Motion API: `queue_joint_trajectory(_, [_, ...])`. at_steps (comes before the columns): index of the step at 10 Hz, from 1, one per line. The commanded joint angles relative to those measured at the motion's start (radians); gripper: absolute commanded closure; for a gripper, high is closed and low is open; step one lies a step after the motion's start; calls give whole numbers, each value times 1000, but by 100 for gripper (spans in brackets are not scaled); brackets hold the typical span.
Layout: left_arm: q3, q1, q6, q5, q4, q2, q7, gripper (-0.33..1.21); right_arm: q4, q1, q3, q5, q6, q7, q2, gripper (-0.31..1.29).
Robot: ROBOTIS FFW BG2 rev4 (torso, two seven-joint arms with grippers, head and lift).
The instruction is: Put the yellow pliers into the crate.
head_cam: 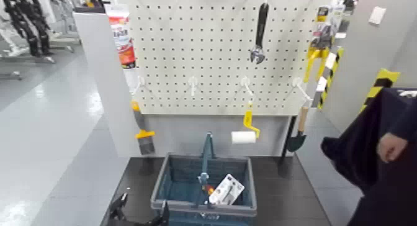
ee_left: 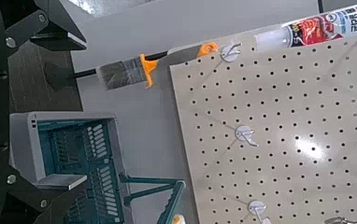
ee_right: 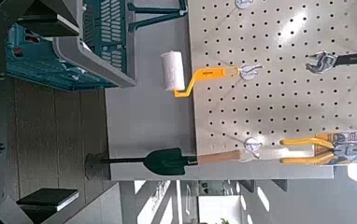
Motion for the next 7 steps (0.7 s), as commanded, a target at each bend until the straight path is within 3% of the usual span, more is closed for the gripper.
queue_joint_trajectory(1, [0, 0, 3, 0, 0, -1, 2, 28, -5, -5, -17, -14, -7, 23, 6, 9])
queue_joint_trajectory(3, [0, 1, 4, 0, 0, -1, 2, 28, -31, -15, -54, -6, 12, 58, 9, 8])
queue_joint_trajectory(5, [-2, 1, 6, 0, 0, -1, 2, 28, -75, -42, -104, -25, 90, 110, 9, 8])
queue_joint_trajectory(6, [-2, 1, 6, 0, 0, -1, 3, 28, -98, -64, -147, -60, 154, 129, 13, 9])
queue_joint_trajectory(7, [-3, 1, 6, 0, 0, -1, 3, 28, -121, -94, -206, -61, 217, 187, 16, 9])
